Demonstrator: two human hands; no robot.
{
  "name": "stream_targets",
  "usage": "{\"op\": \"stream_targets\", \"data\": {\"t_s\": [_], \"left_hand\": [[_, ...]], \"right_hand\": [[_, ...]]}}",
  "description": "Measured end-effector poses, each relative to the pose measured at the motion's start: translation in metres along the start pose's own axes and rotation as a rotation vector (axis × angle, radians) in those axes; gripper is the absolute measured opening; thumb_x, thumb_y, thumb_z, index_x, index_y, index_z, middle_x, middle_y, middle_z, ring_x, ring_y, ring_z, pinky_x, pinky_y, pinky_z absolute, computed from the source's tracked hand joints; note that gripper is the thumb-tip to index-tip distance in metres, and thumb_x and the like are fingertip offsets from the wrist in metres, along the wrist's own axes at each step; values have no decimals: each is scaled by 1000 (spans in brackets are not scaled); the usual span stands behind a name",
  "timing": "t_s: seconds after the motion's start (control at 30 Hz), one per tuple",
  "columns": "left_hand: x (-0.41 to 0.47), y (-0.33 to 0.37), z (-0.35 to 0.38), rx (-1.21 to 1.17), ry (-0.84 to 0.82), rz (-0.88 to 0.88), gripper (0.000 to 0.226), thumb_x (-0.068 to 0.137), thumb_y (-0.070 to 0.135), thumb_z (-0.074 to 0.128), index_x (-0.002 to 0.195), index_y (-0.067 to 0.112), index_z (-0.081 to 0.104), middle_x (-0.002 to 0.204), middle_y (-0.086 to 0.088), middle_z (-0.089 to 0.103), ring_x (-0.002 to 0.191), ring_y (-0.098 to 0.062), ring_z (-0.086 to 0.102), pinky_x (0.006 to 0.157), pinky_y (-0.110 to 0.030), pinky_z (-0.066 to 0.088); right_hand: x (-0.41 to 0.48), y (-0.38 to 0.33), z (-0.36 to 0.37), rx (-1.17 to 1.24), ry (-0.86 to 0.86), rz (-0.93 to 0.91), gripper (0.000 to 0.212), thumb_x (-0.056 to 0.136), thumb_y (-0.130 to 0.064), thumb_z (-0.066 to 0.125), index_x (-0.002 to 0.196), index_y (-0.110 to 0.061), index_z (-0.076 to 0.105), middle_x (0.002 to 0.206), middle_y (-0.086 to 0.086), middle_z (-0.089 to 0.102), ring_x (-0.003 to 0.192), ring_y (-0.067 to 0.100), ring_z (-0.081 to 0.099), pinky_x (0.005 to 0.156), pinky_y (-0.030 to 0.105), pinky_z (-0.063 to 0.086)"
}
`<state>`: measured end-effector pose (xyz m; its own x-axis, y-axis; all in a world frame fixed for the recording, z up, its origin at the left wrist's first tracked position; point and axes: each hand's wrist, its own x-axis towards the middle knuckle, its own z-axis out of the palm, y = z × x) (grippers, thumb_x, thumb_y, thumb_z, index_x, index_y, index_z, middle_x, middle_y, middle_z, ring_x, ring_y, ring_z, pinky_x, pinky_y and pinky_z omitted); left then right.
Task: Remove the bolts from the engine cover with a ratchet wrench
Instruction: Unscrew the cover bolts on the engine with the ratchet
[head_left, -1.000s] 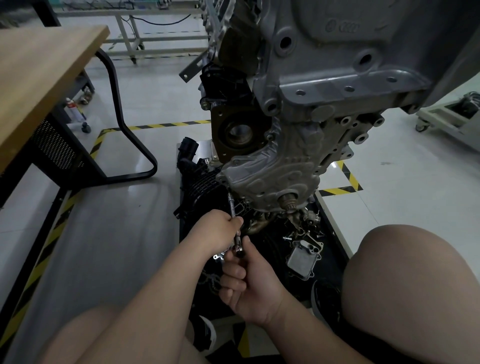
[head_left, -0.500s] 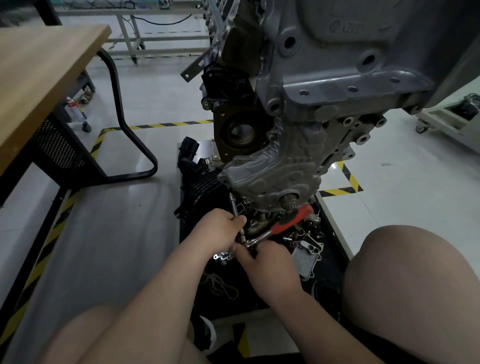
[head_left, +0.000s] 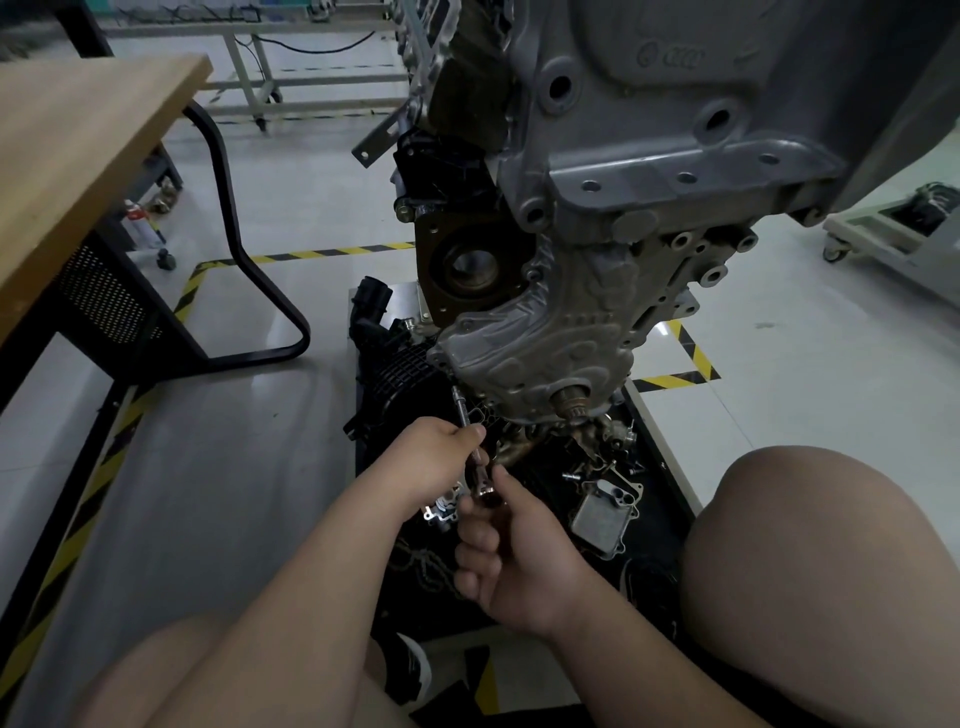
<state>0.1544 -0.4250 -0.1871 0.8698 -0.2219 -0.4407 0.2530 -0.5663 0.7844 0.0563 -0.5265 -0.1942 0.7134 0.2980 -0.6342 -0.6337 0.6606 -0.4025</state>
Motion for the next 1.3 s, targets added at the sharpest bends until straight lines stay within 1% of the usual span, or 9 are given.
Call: {"op": "stream_targets", "data": {"t_s": [0.13,0.27,0.4,0.67,0.93,1.03,1.1,1.2,1.3], "left_hand": [[0,0,0,-37,-35,-56,39,97,43,48,80,19,73,48,11,50,37,-3,40,37,-14,29],[-1,2,1,-37,-60,-72,35,97,41,49,80,22,73,51,12,56,50,-6,47,41,-17,31],[0,1,1,-9,7,-44,38,95,40,53,66,22,69,41,14,51,37,-1,42,41,-20,29],[2,-3,1,11,27,-3,38,94,40,55,64,20,66,32,15,45,27,2,40,34,-15,28],[5,-10,1,83,92,42,43,91,38,60,64,6,66,35,10,37,35,-8,35,47,-22,32],[5,-10,2,100,86,51,40,91,39,60,60,16,70,40,5,51,40,-7,45,51,-24,39],[6,-10,3,118,84,58,40,90,41,60,66,10,71,50,-3,61,47,-9,52,54,-26,42],[8,-9,3,163,100,65,46,90,41,61,60,6,59,43,1,46,42,-11,41,45,-21,33],[8,-9,3,180,105,71,46,90,41,62,58,7,60,41,6,40,39,-10,37,39,-20,28]], "right_hand": [[0,3,0,313,-208,82,48,89,-52,50,68,-11,63,40,-6,39,31,9,35,41,21,37],[2,7,-2,431,-331,111,47,89,-51,50,70,-9,63,39,-4,41,30,11,38,42,22,37],[6,8,-3,379,-284,106,57,92,-58,41,68,-11,63,38,-5,41,30,10,36,41,21,36],[2,5,3,155,-106,54,60,91,-65,40,65,-15,61,40,-6,36,31,9,30,41,20,35],[9,11,-2,-461,221,-228,54,98,-55,40,80,-8,60,45,0,45,36,13,40,45,23,37],[8,9,-8,-814,349,-438,50,95,-50,49,66,-10,56,42,-6,47,36,7,42,46,25,35],[7,4,-12,-1119,453,-541,51,91,-54,55,57,-17,46,44,-8,44,39,5,40,46,25,31],[6,-3,-13,-1583,556,-593,44,88,-64,50,69,-25,48,58,-9,50,58,11,54,51,27,35],[8,-6,-13,-1682,570,-606,46,88,-65,49,64,-27,39,57,-9,45,59,14,53,49,28,33]]}}
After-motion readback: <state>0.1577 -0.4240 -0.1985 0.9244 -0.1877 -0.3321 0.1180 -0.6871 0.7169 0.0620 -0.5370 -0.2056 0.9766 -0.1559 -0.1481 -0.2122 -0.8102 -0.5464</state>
